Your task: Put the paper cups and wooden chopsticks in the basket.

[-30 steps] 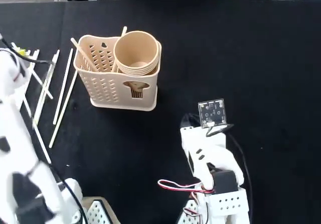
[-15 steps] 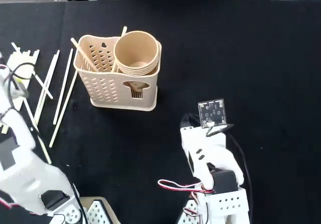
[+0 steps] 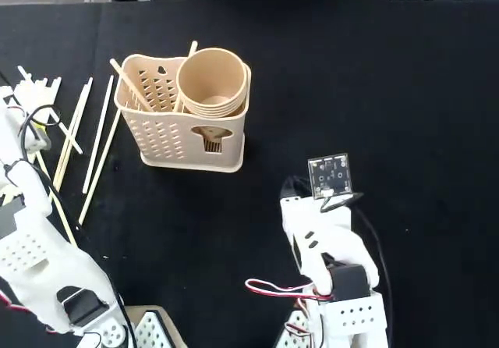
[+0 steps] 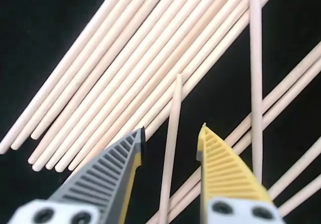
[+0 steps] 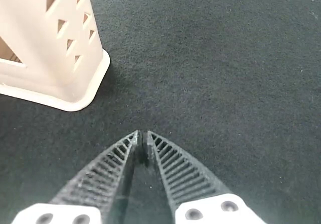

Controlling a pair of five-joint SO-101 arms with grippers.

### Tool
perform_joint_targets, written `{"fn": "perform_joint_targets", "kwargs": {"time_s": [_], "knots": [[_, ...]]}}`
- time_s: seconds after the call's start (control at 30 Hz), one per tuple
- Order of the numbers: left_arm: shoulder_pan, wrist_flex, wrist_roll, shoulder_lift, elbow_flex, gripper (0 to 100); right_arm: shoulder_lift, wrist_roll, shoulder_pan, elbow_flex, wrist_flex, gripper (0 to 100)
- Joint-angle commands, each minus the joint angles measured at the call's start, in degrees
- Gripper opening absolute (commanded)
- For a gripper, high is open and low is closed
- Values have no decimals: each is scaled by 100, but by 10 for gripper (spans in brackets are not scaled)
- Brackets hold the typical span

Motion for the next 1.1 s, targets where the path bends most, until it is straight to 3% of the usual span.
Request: {"fn": "perform_joint_targets", "kwargs": {"time_s": [0.0, 0.3, 0.6, 0.83, 1.07], "knots": [[171, -79, 35, -79, 92, 184, -22, 62, -35, -4, 26, 15], [180, -967, 35, -79, 884, 182, -22, 62, -26, -4, 26, 15], [171, -985, 44, -79, 919, 30, -31, 62, -26, -4, 26, 15], [198, -958, 44, -167, 848, 30, -31, 62, -26, -4, 26, 15], [242, 237, 62, -1345, 338, 29, -31, 62, -26, -4, 26, 15]]}}
